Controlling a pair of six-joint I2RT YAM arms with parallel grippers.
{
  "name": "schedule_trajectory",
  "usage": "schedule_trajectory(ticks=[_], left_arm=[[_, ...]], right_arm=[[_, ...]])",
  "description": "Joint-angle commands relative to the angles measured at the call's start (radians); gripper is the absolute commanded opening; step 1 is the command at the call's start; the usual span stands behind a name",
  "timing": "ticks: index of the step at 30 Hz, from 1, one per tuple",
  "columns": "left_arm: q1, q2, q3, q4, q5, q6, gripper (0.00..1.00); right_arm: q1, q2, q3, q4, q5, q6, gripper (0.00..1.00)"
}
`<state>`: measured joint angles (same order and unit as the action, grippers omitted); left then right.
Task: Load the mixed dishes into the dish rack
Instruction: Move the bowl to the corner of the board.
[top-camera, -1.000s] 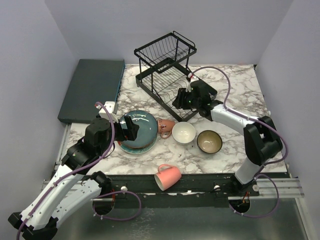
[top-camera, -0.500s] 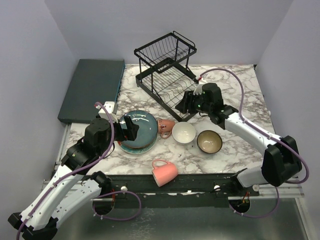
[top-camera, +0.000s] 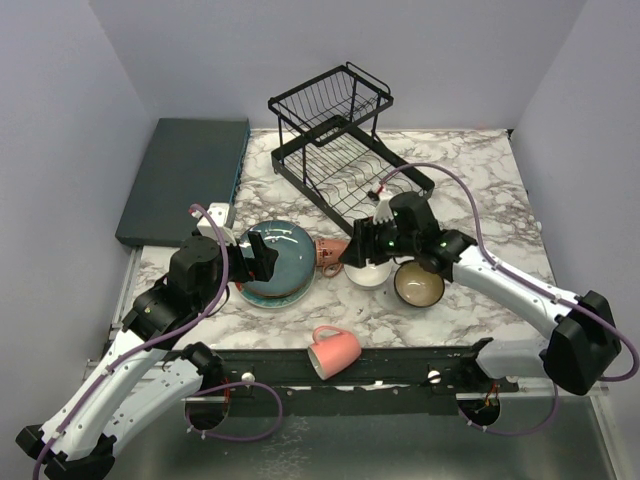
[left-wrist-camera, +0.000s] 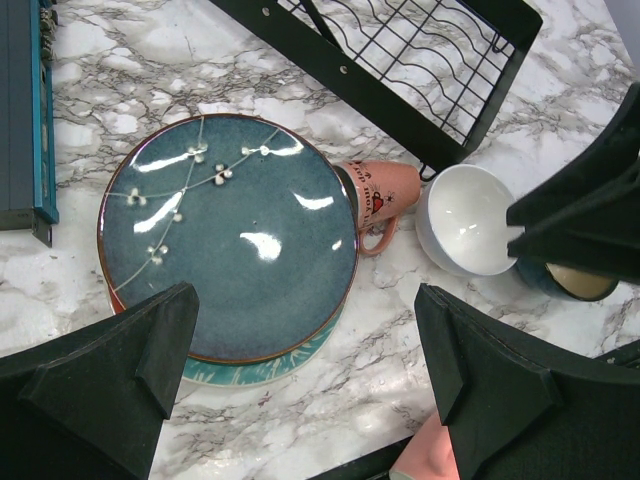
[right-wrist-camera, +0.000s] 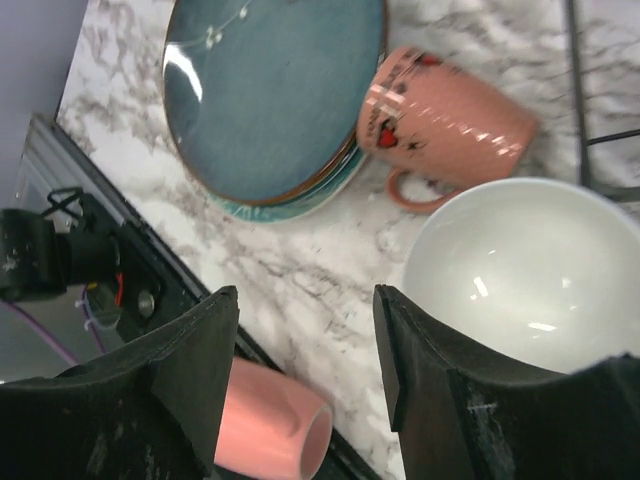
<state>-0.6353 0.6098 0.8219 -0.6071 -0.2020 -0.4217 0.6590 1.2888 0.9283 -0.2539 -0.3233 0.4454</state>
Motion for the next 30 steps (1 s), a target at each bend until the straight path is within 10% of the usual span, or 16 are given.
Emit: schedule_trajectory(ticks=[1, 21, 30], left_arm=[[0.001, -0.009, -0.009, 0.011, 0.000, 0.011, 0.99], [0.000, -0.023, -0.012, 0.011, 0.012, 0.009, 0.99], [0.001, -0.022, -0.012, 0.011, 0.015, 0.008, 0.99]], right_arm=[[0.107, -0.036, -0.024, -0.086, 0.092, 0.055, 0.63], [0.354, 0.161, 0.240, -0.341, 0.760, 0.034, 0.64], [0.217, 0.255, 0.325, -0.376, 0.631, -0.094, 0.63]])
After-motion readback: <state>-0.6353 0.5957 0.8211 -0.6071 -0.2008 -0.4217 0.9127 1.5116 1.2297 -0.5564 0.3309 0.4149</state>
